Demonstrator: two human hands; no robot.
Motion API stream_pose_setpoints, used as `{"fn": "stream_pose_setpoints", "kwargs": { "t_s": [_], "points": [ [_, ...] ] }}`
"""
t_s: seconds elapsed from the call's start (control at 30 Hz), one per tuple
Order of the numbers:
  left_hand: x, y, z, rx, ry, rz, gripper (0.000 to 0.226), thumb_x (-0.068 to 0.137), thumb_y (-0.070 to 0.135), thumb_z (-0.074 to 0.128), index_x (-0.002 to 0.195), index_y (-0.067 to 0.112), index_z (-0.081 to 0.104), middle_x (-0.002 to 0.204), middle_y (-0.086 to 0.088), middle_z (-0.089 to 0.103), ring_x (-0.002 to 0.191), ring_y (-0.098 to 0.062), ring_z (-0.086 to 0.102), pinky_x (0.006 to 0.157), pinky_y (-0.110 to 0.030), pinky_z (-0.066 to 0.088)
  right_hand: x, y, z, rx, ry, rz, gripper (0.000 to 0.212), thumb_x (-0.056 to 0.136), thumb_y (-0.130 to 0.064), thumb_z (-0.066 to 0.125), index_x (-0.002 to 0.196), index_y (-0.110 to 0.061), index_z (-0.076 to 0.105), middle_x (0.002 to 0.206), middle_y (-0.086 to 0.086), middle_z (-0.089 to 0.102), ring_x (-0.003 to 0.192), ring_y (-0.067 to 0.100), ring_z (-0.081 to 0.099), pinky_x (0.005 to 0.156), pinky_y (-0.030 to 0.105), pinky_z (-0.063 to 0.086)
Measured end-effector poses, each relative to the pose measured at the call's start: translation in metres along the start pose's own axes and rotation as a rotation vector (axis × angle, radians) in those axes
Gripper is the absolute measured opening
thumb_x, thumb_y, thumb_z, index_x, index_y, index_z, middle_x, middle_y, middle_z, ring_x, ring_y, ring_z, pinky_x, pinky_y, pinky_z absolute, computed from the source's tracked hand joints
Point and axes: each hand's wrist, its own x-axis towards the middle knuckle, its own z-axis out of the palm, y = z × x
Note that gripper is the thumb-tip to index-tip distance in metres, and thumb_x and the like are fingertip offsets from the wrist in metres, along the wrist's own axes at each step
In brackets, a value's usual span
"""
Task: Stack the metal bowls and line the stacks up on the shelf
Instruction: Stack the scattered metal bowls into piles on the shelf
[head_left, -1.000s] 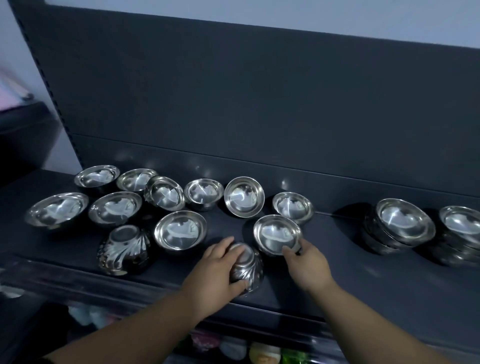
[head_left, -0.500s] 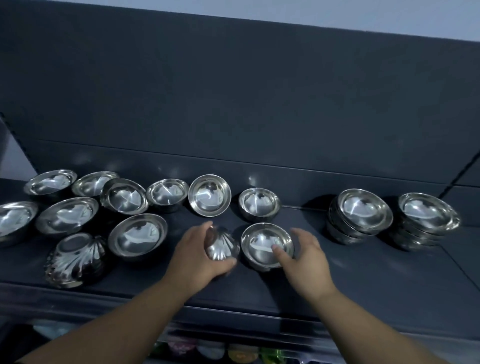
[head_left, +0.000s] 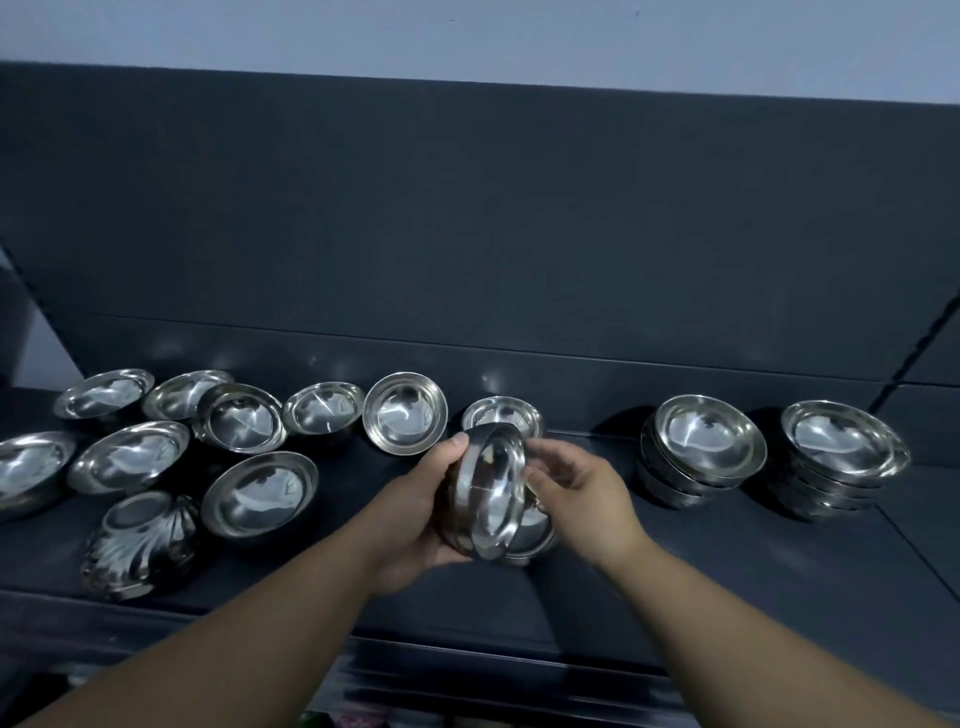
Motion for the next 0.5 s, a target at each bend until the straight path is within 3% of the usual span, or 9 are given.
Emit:
{"fn": "stream_pose_setpoints", "kwargs": {
  "t_s": [0.1, 0.2, 0.27, 0.33, 0.43, 0.5],
  "points": [
    [0.001, -0.002, 0.002, -0.031, 0.011, -0.008, 0.06, 0.089, 0.065, 0.04, 0.115, 0.02, 0.07, 0.115, -0.009, 0.072, 0.109, -0.025, 0.066, 0.099, -0.054, 0.048, 0.005, 0.004, -0.003, -0.053, 0.054, 0.073, 0.017, 0.084, -0.014, 0.073, 0.083, -0.031, 0.076, 0.072, -0.003, 0.072, 0.06, 0.007, 0.059, 0.067, 0.028, 0.053],
    [0.0, -0.002, 0.0, 0.016, 0.064, 0.063, 0.057, 0.089, 0.068, 0.035, 0.11, 0.029, 0.072, 0.113, 0.001, 0.073, 0.109, -0.019, 0.067, 0.097, -0.05, 0.05, 0.009, 0.005, -0.006, -0.118, 0.089, 0.084, 0.009, 0.084, -0.02, 0.072, 0.078, -0.026, 0.076, 0.069, -0.004, 0.073, 0.054, 0.001, 0.057, 0.06, 0.022, 0.051],
    [-0.001, -0.002, -0.001, 0.094, 0.148, 0.133, 0.042, 0.092, 0.059, 0.043, 0.116, 0.032, 0.065, 0.114, 0.004, 0.072, 0.107, -0.016, 0.068, 0.09, -0.045, 0.054, 0.011, 0.007, -0.007, -0.156, 0.104, 0.083, 0.008, 0.084, -0.021, 0.071, 0.077, -0.024, 0.076, 0.059, -0.01, 0.068, 0.048, -0.005, 0.055, 0.053, 0.011, 0.045],
    [0.002, -0.004, -0.002, 0.181, 0.295, 0.194, 0.023, 0.095, 0.036, 0.054, 0.116, 0.029, 0.061, 0.11, 0.001, 0.072, 0.098, -0.017, 0.07, 0.077, -0.039, 0.059, 0.01, 0.007, -0.007, -0.146, 0.099, 0.093, 0.01, 0.085, -0.019, 0.07, 0.077, -0.023, 0.075, 0.053, -0.015, 0.064, 0.046, -0.006, 0.055, 0.051, 0.008, 0.042],
    [0.006, -0.007, -0.005, 0.226, 0.434, 0.22, 0.019, 0.097, 0.018, 0.05, 0.11, 0.025, 0.062, 0.1, -0.001, 0.071, 0.088, -0.018, 0.071, 0.07, -0.038, 0.061, 0.007, 0.011, -0.005, -0.157, 0.085, 0.085, 0.009, 0.088, -0.024, 0.069, 0.081, -0.027, 0.074, 0.066, -0.014, 0.071, 0.058, -0.006, 0.063, 0.063, 0.012, 0.048],
    [0.008, -0.009, -0.01, 0.252, 0.48, 0.214, 0.019, 0.097, 0.019, 0.047, 0.104, 0.025, 0.063, 0.101, -0.003, 0.069, 0.088, -0.02, 0.07, 0.067, -0.036, 0.061, 0.007, 0.019, -0.005, -0.243, 0.068, 0.112, 0.014, 0.09, -0.036, 0.065, 0.101, -0.03, 0.072, 0.095, -0.011, 0.074, 0.088, 0.002, 0.068, 0.084, 0.022, 0.051]
  ]
}}
